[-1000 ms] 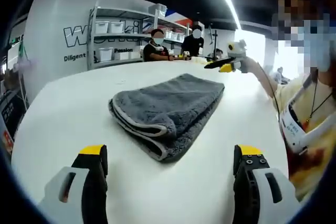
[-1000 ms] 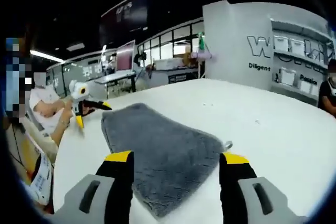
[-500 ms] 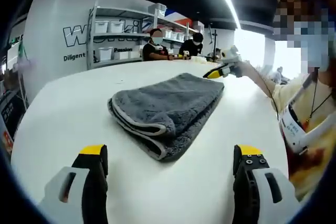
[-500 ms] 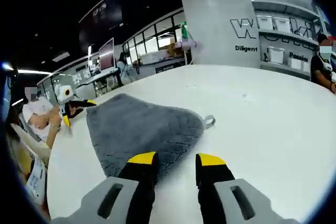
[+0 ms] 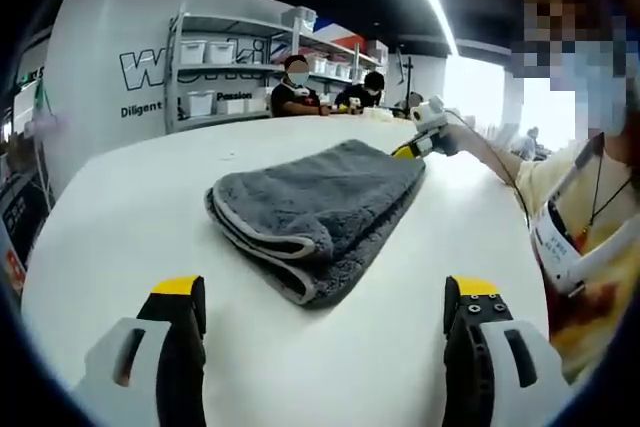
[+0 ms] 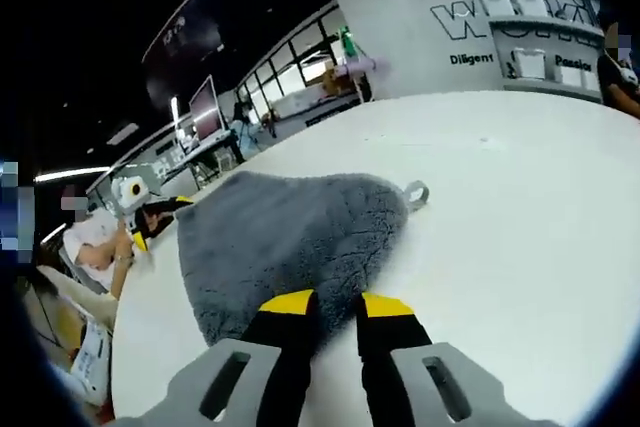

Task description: Fold the towel on the table until its edges align and the towel forms a compact rectangular stack.

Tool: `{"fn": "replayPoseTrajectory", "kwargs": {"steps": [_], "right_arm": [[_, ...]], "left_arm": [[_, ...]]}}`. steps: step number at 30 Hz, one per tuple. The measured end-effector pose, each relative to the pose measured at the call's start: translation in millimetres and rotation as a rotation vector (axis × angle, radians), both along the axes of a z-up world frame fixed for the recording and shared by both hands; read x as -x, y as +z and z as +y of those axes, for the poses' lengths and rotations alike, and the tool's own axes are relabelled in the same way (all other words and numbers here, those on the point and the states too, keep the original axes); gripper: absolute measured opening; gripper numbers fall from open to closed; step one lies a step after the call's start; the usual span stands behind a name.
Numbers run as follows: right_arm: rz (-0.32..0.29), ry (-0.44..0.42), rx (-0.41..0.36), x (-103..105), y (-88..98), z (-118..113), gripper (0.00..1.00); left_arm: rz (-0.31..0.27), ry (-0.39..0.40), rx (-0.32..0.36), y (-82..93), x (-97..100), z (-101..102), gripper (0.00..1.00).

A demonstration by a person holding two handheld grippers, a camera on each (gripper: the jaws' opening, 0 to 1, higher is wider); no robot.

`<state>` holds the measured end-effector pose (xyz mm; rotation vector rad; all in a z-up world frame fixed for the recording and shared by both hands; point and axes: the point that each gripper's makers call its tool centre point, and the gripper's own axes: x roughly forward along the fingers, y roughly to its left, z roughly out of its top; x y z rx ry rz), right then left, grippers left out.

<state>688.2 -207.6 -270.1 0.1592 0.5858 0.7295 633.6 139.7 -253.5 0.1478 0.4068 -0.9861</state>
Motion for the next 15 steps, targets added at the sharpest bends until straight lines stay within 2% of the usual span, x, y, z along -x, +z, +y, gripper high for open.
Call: {"fn": "replayPoseTrajectory", "kwargs": {"steps": [5, 11, 15], "right_arm": [[-0.061, 0.013, 0.034, 3.5, 4.4, -1.6, 0.03], [-0.123, 0.007, 0.144, 4.1, 9.0, -15.4, 0.02], [-0.139, -0.006, 0.194, 6.5, 11.7, -31.1, 0.02]], "left_arm": [[0.000, -0.001, -0.002, 0.0, 0.0, 0.9, 0.97], [-0.001, -0.001, -0.002, 0.3, 0.1, 2.0, 0.97], [0.000, 0.000, -0.005, 0.2, -0.4, 3.4, 0.97]]}}
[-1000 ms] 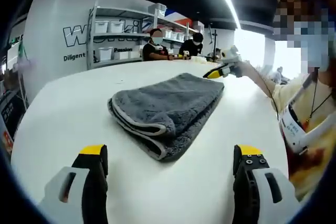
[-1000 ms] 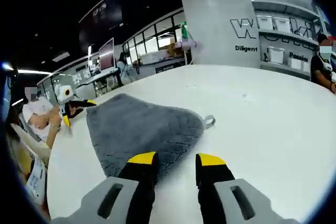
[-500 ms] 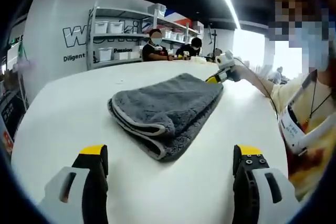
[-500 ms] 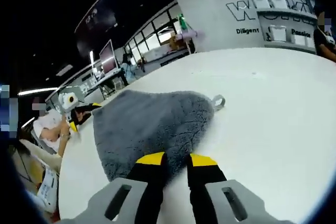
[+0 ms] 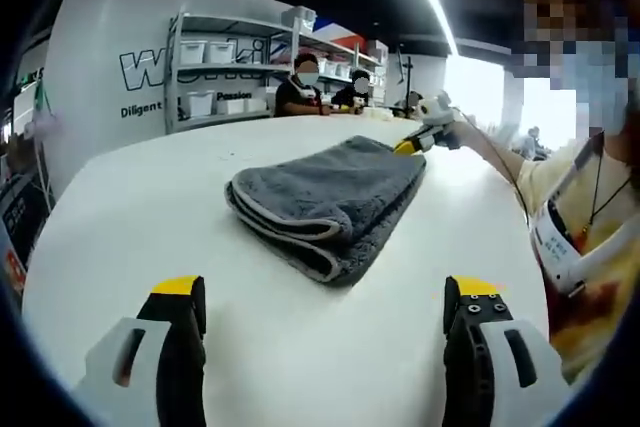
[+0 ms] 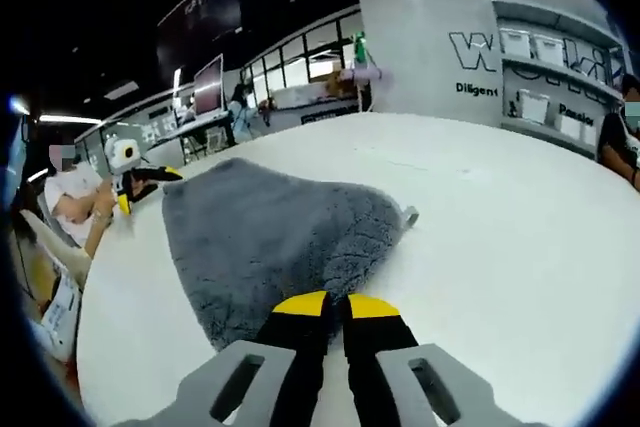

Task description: Fold the towel on the table until its edges align and the towel forms a compact rectangular stack.

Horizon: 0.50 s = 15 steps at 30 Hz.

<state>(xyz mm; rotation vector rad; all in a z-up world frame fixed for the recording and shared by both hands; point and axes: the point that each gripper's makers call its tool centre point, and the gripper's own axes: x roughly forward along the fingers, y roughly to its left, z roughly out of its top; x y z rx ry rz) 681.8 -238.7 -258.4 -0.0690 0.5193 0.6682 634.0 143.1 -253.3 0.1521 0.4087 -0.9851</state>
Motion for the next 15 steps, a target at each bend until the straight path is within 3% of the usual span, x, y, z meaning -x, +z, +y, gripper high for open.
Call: {"fn": "replayPoseTrajectory", "kwargs": {"steps": [15], "right_arm": [[-0.023, -0.086, 0.136, 4.6, 12.7, -72.3, 0.02]], "left_arm": [[0.007, 0.000, -0.007, -1.4, -0.2, 0.7, 0.97]]}}
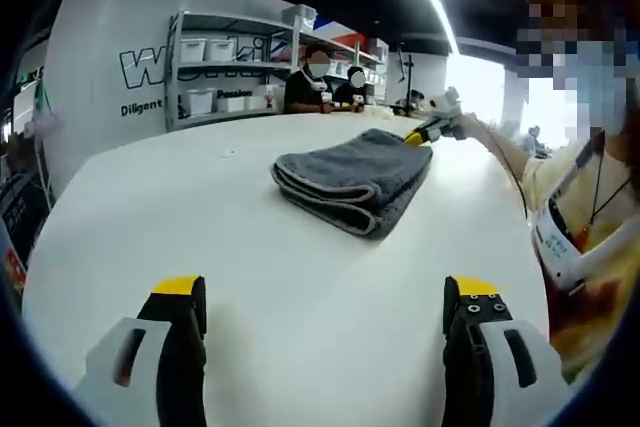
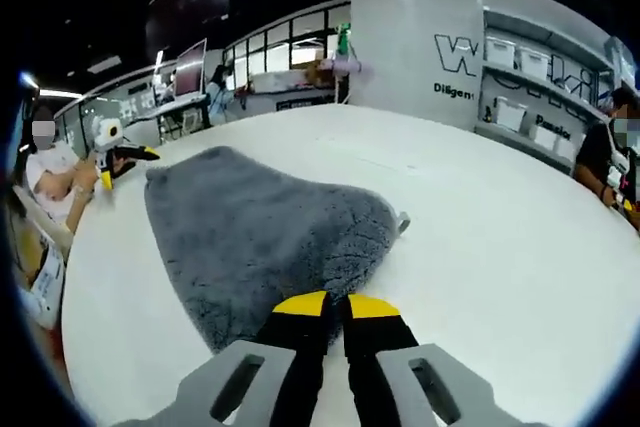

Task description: Fold the towel on the table until its edges align and the towel forms a compact rectangular stack.

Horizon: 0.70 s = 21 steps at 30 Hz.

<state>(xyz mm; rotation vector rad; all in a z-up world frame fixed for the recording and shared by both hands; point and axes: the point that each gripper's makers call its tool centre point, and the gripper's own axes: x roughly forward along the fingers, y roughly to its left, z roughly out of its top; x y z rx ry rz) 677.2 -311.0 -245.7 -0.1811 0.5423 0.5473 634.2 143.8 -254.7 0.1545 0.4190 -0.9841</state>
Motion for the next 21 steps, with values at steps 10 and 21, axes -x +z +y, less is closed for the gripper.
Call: {"fn": "replayPoseTrajectory", "kwargs": {"steps": [10, 21], "right_arm": [[-0.024, -0.071, 0.059, 2.1, 13.6, -34.9, 0.02], [-0.153, -0.053, 0.060, 5.9, 65.5, -12.8, 0.01]], "left_arm": [[0.002, 0.000, 0.000, -0.5, 0.8, -1.0, 0.97], [0.005, 0.001, 0.000, -0.6, 0.3, -0.7, 0.97]]}}
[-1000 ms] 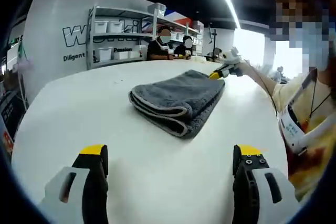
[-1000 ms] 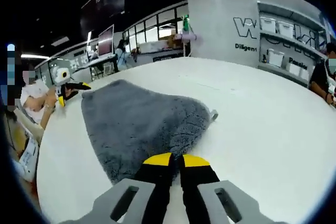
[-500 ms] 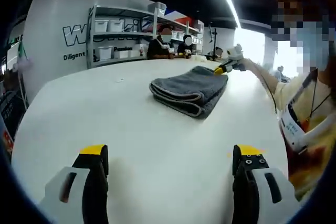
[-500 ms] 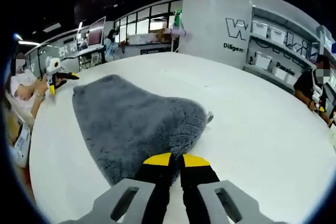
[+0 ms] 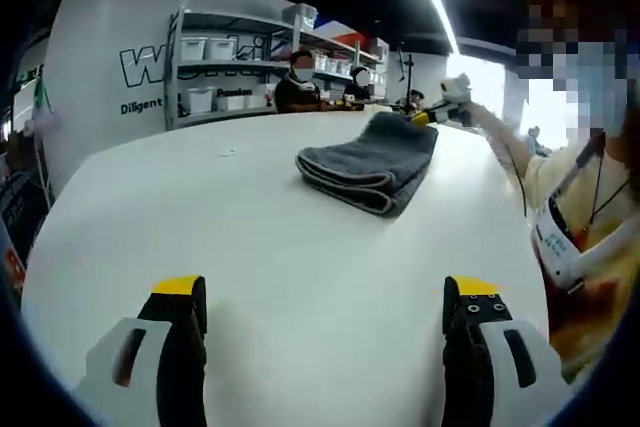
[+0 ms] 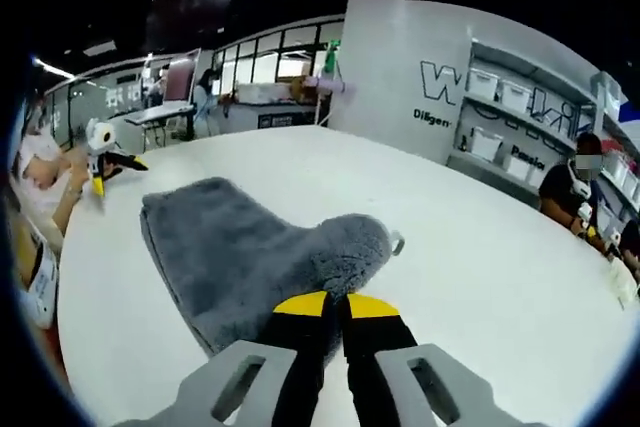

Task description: Fold the towel on the table until its edges align and the towel forms a compact rectangular stack.

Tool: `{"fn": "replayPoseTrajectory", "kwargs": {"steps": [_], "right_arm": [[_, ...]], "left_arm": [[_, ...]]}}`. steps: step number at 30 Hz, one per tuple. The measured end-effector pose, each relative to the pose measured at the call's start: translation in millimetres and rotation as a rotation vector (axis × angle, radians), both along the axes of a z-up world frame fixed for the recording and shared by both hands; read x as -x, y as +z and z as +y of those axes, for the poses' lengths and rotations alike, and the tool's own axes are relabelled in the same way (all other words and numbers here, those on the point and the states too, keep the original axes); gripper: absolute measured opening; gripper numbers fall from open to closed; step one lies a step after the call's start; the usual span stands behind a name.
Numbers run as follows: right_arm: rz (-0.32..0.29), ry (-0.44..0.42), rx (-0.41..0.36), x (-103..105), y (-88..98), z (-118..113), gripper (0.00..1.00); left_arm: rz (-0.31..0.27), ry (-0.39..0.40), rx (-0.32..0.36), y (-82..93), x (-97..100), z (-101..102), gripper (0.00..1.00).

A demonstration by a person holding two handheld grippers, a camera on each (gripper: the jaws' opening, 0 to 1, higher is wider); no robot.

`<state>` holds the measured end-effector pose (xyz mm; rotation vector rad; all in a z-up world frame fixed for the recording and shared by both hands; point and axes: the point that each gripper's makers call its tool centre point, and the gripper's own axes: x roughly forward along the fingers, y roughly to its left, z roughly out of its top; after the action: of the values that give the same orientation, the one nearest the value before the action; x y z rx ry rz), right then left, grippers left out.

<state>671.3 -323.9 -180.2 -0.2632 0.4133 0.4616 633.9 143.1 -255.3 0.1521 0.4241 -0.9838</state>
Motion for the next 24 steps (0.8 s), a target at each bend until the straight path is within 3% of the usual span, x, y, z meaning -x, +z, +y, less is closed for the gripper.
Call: {"fn": "replayPoseTrajectory", "kwargs": {"steps": [13, 24], "right_arm": [[-0.147, 0.087, -0.121, -3.4, 55.9, 56.1, 0.01], [-0.214, 0.146, -0.174, -12.8, 78.4, 90.9, 0.01]], "left_arm": [[0.000, -0.004, 0.003, -0.3, 1.2, -0.8, 0.96], [0.002, -0.002, -0.001, -0.4, -0.6, 0.5, 0.96]]}}
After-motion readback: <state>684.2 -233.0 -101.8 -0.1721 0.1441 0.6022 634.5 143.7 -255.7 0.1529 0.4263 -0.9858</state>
